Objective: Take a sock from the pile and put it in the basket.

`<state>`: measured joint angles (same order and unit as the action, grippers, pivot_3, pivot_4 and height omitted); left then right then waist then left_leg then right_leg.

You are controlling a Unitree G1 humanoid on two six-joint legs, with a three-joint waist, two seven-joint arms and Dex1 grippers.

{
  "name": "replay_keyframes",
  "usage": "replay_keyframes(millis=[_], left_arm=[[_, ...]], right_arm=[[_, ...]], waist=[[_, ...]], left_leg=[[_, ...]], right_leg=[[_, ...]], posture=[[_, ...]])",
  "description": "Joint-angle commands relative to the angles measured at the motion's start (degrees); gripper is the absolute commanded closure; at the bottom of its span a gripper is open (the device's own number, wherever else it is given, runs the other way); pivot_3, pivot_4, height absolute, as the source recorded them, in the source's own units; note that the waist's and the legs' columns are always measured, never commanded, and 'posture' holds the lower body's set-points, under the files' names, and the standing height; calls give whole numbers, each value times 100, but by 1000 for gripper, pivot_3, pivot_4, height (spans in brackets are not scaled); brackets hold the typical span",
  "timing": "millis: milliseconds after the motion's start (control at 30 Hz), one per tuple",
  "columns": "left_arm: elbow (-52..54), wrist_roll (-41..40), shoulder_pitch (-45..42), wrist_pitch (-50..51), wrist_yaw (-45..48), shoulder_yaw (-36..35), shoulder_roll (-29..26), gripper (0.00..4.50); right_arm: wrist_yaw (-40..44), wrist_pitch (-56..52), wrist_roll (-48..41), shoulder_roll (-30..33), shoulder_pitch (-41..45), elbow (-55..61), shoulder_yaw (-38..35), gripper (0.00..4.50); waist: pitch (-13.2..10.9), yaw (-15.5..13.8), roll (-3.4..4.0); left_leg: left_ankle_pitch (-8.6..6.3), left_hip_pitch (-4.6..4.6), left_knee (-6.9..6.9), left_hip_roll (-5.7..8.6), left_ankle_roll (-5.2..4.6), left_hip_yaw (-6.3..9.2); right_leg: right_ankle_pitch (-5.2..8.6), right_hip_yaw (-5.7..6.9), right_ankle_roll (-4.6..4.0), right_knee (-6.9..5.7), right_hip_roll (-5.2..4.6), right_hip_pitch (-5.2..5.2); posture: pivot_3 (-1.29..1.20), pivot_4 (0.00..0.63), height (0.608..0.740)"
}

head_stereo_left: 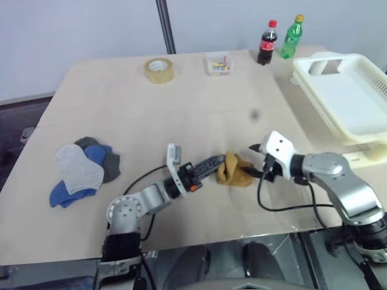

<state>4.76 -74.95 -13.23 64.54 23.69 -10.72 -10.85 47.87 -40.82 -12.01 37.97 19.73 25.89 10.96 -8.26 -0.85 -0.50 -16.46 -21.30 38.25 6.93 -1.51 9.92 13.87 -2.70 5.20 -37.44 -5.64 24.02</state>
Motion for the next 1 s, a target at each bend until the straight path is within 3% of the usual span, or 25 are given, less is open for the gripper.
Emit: replay_keyframes(millis=[33, 233, 633, 900, 1000], left_arm=[[-114, 176, -160, -122, 274, 146, 29, 1171], [-451, 545, -397, -214, 607, 402, 126, 1171], [-884, 1111, -648, -470, 1136, 516, 396, 1171], [-600, 1232, -467, -451, 1217, 498, 340, 1171], [-165, 1843, -198, -876, 1582, 884, -59, 1171]], right_arm=[[322, -344, -521, 424, -241, 455, -595, 956], [202, -725, -1164, 432, -150, 489, -1172, 956], [-817, -992, -1135, -607, 181, 423, -395, 956], [-1051, -1101, -675, -339, -21, -18, -46, 956], [-1008, -1100, -632, -282, -176, -130, 107, 956]], waist=[[-5, -3, -2], [-10, 3, -7], [-11, 0, -9], [-11, 3, -9], [-10, 36, -8]], left_leg=[[0, -2, -1, 0, -1, 0], [-2, -8, 1, 3, -3, 0], [-1, -42, 4, 6, -4, 13], [0, -55, 4, 10, -4, 12], [0, -53, 1, 7, -4, 9]], right_leg=[[0, 1, 0, 5, -2, 0], [-1, 4, 1, 12, -7, 0], [-2, 16, 1, 23, -15, 24], [-2, 14, 1, 19, -15, 39], [-1, 9, 1, 17, -15, 43]], posture=[[0, 150, 740], [0, 150, 740], [0, 150, 740], [0, 150, 740], [0, 150, 740]])
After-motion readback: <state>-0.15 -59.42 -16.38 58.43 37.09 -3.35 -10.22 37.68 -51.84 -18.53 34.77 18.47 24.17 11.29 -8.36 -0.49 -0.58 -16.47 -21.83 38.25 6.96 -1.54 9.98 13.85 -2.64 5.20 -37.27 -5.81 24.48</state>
